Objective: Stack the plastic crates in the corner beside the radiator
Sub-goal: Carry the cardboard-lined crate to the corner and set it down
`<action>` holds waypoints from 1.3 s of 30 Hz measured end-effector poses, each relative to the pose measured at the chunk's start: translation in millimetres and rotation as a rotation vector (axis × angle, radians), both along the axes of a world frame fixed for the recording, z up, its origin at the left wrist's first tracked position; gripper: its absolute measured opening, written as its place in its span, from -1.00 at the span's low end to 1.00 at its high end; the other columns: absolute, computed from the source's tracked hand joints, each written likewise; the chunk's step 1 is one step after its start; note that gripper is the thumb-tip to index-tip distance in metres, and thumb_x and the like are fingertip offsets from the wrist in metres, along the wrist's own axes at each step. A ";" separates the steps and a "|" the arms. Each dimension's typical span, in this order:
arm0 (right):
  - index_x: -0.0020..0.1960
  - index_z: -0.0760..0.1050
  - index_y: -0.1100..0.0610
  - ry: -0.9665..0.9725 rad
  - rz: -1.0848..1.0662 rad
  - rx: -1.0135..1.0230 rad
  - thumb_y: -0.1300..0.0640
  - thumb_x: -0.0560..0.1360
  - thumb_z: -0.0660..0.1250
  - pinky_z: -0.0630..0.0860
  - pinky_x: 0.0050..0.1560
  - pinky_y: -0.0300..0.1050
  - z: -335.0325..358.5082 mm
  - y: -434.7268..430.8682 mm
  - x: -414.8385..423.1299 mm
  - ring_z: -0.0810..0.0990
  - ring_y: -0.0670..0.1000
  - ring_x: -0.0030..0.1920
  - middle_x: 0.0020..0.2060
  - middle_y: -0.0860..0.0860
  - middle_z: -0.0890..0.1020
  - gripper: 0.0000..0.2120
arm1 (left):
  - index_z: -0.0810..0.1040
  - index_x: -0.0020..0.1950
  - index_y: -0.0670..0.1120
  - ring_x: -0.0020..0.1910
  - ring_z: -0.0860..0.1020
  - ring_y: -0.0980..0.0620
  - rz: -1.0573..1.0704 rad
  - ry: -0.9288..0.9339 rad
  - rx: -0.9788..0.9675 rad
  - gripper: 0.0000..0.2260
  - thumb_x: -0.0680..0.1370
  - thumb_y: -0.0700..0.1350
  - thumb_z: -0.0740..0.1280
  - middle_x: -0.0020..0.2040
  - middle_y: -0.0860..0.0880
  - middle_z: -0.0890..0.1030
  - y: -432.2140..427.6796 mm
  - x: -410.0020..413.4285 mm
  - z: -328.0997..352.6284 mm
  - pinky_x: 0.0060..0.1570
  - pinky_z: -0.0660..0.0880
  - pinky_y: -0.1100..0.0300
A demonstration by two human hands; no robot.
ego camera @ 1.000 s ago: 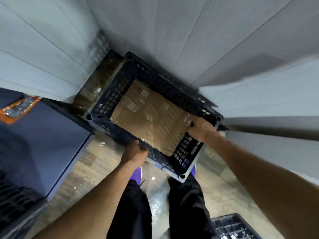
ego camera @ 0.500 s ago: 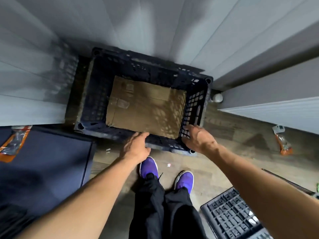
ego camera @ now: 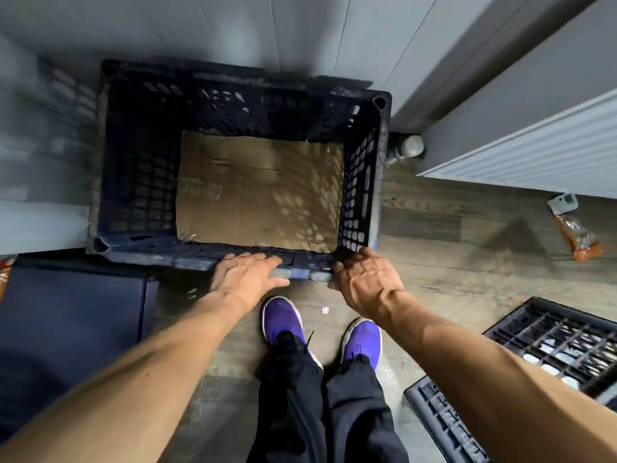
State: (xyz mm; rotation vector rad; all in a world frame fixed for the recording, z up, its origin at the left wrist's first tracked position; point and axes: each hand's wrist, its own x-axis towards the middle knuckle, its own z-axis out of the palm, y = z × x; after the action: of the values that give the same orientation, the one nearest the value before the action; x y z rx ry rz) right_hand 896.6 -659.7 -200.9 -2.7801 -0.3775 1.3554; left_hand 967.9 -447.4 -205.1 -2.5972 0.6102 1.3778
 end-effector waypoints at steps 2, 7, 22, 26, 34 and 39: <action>0.45 0.30 0.20 0.008 -0.038 -0.004 -0.04 0.68 -0.08 -0.04 0.51 0.01 2.3 -0.5 -1.5 0.34 0.12 0.42 0.41 0.15 0.44 -0.53 | 0.26 0.49 0.20 0.42 0.38 0.02 -0.038 -0.002 0.006 -0.43 0.52 0.38 0.07 0.48 0.09 0.38 -6.8 1.6 4.1 0.38 0.22 0.08; 0.44 0.30 0.21 0.016 -0.060 -0.024 -0.04 0.68 -0.07 -0.03 0.51 -0.01 10.0 -20.2 -4.1 0.38 0.12 0.39 0.36 0.13 0.49 -0.53 | 0.31 0.47 0.13 0.38 0.43 0.01 -0.090 -0.005 -0.021 -0.48 0.56 0.31 0.12 0.41 0.05 0.46 -32.6 1.8 6.5 0.30 0.31 0.12; 0.40 0.35 0.16 0.078 -0.189 0.044 -0.07 0.65 0.00 0.07 0.48 -0.04 26.8 -39.1 0.7 0.40 0.10 0.40 0.35 0.11 0.50 -0.55 | 0.33 0.47 0.07 0.40 0.37 -0.07 0.069 0.008 -0.011 -0.52 0.60 0.21 0.17 0.43 0.00 0.43 -53.7 -14.8 17.9 0.40 0.21 0.01; 0.42 0.33 0.10 0.043 -0.287 0.095 -0.13 0.63 0.05 0.30 0.31 -0.04 47.3 -41.5 -3.0 0.46 0.15 0.32 0.31 0.13 0.53 -0.54 | 0.30 0.50 0.06 0.41 0.36 -0.08 0.125 -0.008 -0.036 -0.53 0.61 0.16 0.16 0.43 -0.02 0.42 -60.0 -19.5 41.9 0.40 0.24 0.00; 0.40 0.38 0.05 0.015 -0.518 0.161 -0.16 0.64 0.03 0.37 0.27 -0.03 113.7 -62.8 -14.5 0.47 0.18 0.31 0.29 0.14 0.54 -0.55 | 0.34 0.48 0.06 0.37 0.39 -0.11 0.270 -0.028 -0.129 -0.57 0.63 0.14 0.14 0.38 -0.07 0.44 -72.0 -35.0 126.1 0.33 0.33 0.01; 0.32 0.45 0.07 0.014 -0.726 0.193 -0.13 0.62 0.08 0.44 0.20 -0.02 147.4 -78.8 -43.2 0.52 0.19 0.25 0.21 0.18 0.58 -0.59 | 0.37 0.44 0.07 0.34 0.42 -0.11 0.249 -0.038 -0.169 -0.60 0.63 0.13 0.14 0.33 -0.05 0.47 -88.4 -50.8 174.7 0.28 0.38 0.02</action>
State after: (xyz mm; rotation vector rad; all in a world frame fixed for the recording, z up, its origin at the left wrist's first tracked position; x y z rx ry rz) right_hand 853.4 -738.4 -53.5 -2.3641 0.4431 1.0738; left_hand 917.1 -535.8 -30.4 -2.9102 0.4266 1.3951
